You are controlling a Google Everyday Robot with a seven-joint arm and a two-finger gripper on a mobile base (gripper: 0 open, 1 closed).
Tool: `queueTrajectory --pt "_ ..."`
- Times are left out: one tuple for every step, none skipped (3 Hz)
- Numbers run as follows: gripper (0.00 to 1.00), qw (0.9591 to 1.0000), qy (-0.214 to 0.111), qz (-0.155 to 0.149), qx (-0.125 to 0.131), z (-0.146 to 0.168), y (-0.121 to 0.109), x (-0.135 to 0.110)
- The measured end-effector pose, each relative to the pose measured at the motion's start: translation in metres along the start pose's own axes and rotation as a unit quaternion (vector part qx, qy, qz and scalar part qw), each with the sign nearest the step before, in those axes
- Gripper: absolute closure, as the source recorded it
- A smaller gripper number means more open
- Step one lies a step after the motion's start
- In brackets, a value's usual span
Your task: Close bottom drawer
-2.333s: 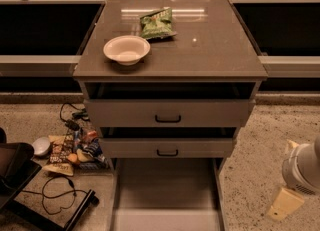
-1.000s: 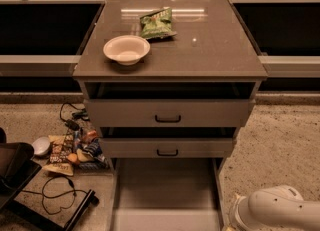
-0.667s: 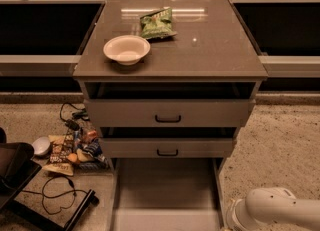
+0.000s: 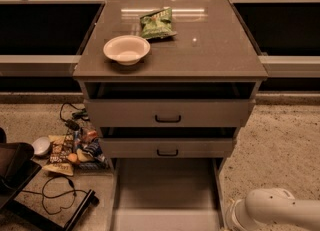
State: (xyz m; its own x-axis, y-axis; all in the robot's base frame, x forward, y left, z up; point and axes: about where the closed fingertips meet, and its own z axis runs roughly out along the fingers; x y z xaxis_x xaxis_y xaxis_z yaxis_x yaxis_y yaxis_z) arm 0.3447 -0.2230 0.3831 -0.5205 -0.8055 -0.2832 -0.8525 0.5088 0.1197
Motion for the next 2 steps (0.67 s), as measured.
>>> queueTrajectory --pt "0.23 0.9995 -0.007 0.023 -0.018 0.037 0.003 0.036" --pt "0.46 0.9983 -0.02 0.042 -0.034 0.088 0.009 0.086"
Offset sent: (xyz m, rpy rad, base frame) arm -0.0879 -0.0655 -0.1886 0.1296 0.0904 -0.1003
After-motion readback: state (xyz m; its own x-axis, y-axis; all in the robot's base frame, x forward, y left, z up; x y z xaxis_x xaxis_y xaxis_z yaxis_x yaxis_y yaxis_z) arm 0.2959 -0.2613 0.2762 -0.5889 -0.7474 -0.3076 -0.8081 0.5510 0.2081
